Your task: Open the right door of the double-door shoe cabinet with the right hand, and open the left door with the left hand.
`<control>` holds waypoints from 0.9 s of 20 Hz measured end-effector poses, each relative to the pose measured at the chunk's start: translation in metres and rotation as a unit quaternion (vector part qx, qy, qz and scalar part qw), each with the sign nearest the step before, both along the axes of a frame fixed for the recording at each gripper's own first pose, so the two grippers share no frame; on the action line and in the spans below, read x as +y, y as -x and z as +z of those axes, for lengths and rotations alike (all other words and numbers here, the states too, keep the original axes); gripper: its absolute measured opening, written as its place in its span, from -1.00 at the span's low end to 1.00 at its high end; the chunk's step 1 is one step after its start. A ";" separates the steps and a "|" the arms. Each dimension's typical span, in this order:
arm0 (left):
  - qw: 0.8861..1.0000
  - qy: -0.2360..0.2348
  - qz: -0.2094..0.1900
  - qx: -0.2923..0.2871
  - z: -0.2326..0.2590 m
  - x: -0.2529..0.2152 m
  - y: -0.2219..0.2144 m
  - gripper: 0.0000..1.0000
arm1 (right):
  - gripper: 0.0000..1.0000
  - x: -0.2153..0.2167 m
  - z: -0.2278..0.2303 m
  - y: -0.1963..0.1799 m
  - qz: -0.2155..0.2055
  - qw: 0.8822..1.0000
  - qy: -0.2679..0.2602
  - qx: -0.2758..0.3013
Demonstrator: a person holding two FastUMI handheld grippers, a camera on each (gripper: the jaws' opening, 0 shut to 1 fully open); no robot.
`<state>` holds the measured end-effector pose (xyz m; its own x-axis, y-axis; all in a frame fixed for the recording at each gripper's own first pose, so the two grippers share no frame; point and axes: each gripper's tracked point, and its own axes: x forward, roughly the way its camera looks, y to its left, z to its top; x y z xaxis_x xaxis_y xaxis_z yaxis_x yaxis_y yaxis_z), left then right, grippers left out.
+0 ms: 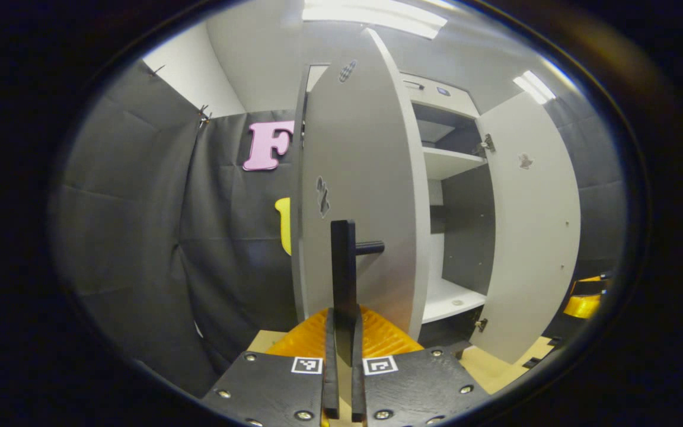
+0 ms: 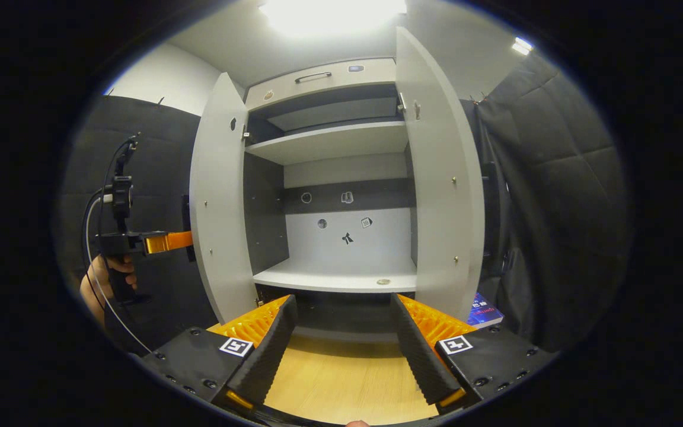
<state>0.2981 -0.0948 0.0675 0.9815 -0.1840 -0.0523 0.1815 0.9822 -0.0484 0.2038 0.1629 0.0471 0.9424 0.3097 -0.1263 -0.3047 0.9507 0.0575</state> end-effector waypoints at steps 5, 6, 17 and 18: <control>1.000 -0.004 0.012 -0.010 0.002 0.010 -0.003 -0.77 | 0.95 0.023 0.002 0.005 0.008 1.000 0.010 -0.005; 1.000 -0.002 0.018 -0.013 0.003 0.013 -0.005 -0.78 | 0.95 0.027 0.002 0.006 0.009 1.000 0.010 -0.006; 0.998 -0.016 0.038 -0.046 0.009 0.031 -0.005 -0.93 | 0.96 0.053 0.011 0.020 -0.003 1.000 0.019 -0.016; 0.998 -0.017 0.045 -0.050 0.009 0.032 -0.004 -0.93 | 0.96 0.050 0.012 0.020 -0.012 1.000 0.022 -0.019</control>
<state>0.3024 -0.0628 0.0769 0.9947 -0.0944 0.0413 0.0945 0.9955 -0.0004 0.1839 0.2127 0.0589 0.9537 0.2824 -0.1030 -0.2834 0.9590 0.0052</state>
